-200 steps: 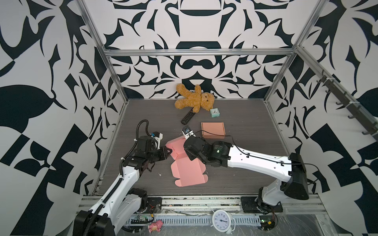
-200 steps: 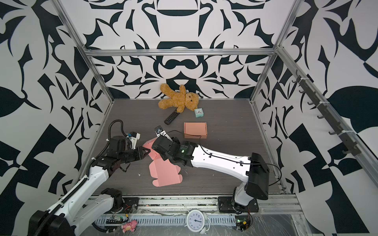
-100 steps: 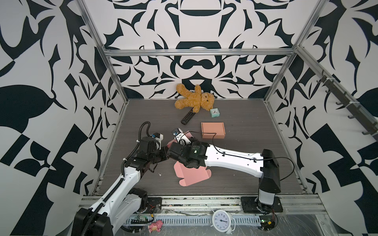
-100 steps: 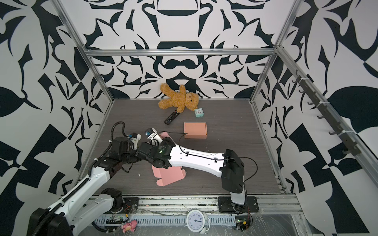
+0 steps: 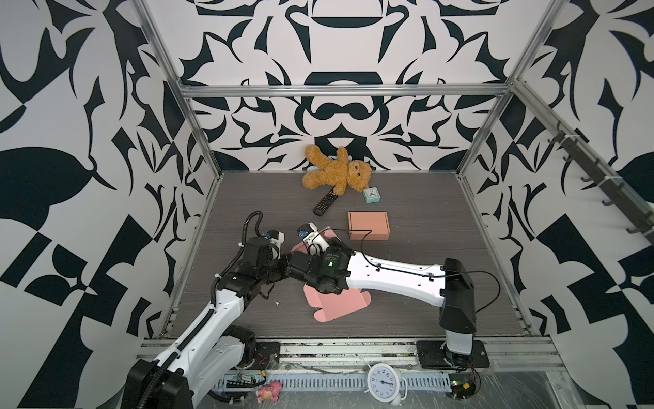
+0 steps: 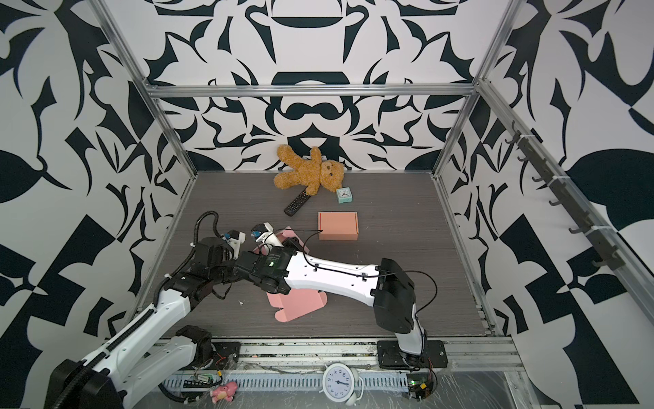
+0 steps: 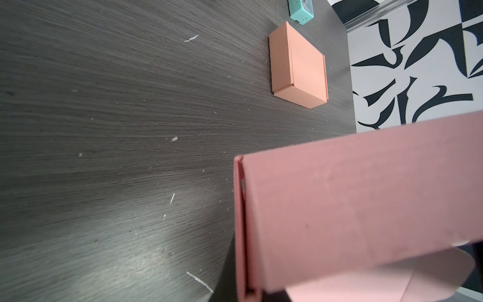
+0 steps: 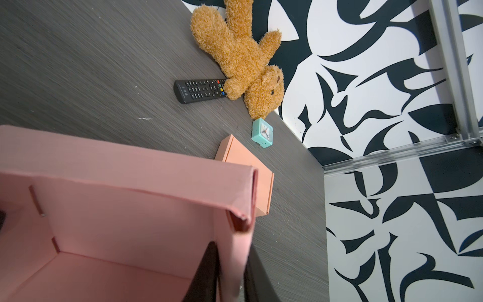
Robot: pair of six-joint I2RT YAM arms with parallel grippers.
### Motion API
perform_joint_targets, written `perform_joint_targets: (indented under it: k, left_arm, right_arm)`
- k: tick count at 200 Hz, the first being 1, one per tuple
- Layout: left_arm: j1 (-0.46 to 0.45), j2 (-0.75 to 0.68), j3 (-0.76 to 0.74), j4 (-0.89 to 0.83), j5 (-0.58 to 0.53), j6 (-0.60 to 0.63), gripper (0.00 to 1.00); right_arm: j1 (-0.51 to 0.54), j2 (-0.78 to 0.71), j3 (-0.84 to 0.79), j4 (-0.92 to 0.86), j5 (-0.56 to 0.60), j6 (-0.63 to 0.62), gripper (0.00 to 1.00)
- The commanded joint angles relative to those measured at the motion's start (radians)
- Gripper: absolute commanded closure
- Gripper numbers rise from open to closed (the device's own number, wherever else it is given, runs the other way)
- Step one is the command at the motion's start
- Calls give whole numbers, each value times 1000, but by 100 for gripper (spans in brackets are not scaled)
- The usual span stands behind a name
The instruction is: Fold the paper box
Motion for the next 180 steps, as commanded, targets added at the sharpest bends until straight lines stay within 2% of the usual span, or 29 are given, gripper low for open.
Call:
perform_joint_targets:
  k: [1,19,37,86,119,154,180]
  left_arm:
    - [-24,-8,32,83,44,-8,98]
    - [-33,-6,36,84,30,-9,98]
    - [-40,0,40,83,27,-12,98]
    - [-66,0,41,87,1,-14,98]
    - [-69,11,35,99,2,-14,98]
    - [-72,21,35,111,4,-14,98]
    - [-73,25,36,112,4,-14,98]
  right_arm:
    - [9,37,68,-75,30,54,86]
    - [9,57,87,-98,34,68,87]
    - [9,59,84,-92,33,76,83]
    - [-19,20,11,-27,-4,78,81]
    - [-31,17,-13,-20,-4,78,88]
    - [-33,52,18,-38,4,74,100]
    - [-33,77,48,-77,24,85,100]
